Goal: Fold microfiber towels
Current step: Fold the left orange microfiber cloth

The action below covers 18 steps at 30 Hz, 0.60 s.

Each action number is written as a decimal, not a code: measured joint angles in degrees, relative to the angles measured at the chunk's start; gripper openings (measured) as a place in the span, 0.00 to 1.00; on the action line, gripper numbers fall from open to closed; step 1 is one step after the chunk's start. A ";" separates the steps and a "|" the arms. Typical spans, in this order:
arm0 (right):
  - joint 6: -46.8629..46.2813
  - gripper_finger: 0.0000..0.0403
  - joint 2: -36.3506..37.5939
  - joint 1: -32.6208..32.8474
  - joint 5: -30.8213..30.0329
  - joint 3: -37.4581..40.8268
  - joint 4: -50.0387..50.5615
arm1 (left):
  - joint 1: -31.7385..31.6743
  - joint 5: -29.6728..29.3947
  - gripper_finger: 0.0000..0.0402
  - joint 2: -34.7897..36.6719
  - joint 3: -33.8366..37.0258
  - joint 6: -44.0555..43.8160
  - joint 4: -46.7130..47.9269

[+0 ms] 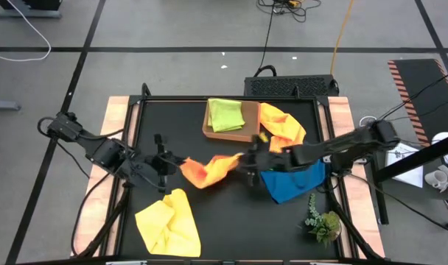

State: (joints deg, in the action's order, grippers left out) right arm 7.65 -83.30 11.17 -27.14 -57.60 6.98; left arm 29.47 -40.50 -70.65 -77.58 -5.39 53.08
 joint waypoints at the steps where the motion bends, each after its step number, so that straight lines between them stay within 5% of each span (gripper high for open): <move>1: 0.24 0.00 2.07 1.32 -4.41 0.00 1.28 | 0.50 -2.35 0.01 0.00 0.00 -0.10 0.19; 5: 1.32 0.00 8.36 6.84 -18.86 1.82 2.31 | 2.47 -9.17 0.00 0.02 2.16 -3.07 0.25; 11: -3.37 0.00 10.61 12.27 -20.56 10.82 -0.27 | 4.48 -12.97 0.00 0.00 15.52 -9.79 -8.24; 14: -8.75 0.00 8.38 13.38 -15.05 16.88 -4.74 | 5.06 -11.81 0.00 -0.04 25.01 -8.35 -21.11; 18: -13.43 0.02 4.15 13.20 -0.22 24.73 -16.94 | 4.95 -5.36 0.00 -0.66 37.46 -3.34 -43.30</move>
State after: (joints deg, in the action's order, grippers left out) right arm -5.78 -79.16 24.38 -27.36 -32.87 -9.97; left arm 34.42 -45.86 -71.31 -40.12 -8.72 9.78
